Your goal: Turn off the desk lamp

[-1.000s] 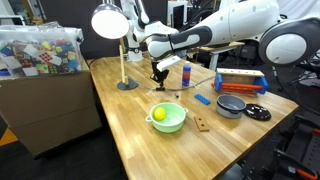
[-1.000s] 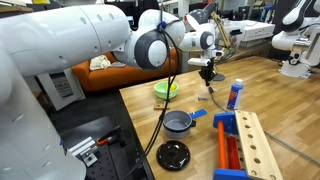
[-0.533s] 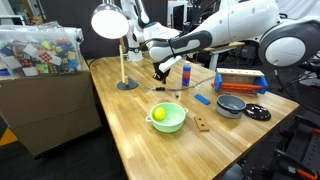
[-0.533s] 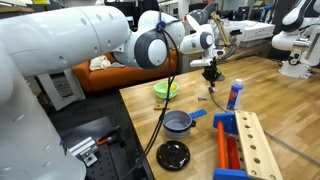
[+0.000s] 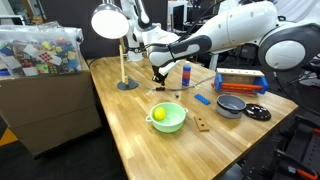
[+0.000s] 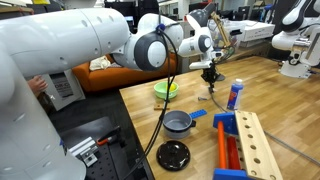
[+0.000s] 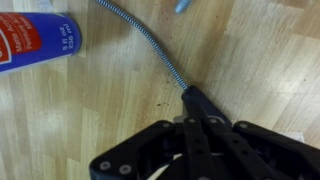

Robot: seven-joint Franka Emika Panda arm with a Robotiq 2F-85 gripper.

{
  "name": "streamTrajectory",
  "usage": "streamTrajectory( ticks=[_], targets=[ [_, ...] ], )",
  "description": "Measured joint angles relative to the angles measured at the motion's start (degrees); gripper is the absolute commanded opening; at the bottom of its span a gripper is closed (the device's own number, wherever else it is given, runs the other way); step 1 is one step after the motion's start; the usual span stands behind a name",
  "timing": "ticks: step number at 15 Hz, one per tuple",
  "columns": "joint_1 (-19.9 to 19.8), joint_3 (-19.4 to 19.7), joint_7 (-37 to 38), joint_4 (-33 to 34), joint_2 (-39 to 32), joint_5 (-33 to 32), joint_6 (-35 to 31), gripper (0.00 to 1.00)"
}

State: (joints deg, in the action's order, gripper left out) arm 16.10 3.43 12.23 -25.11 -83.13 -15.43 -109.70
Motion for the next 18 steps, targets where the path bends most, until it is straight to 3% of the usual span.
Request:
streamTrajectory(
  ticks=[9,18],
  targets=[
    [-0.03,0.93,-2.22,0.18,-0.82,-0.09,-2.68,0.0],
    [-0.73,-0.51,-11.14,-0.04,-1.04,2.33,-2.85,0.0]
  ],
)
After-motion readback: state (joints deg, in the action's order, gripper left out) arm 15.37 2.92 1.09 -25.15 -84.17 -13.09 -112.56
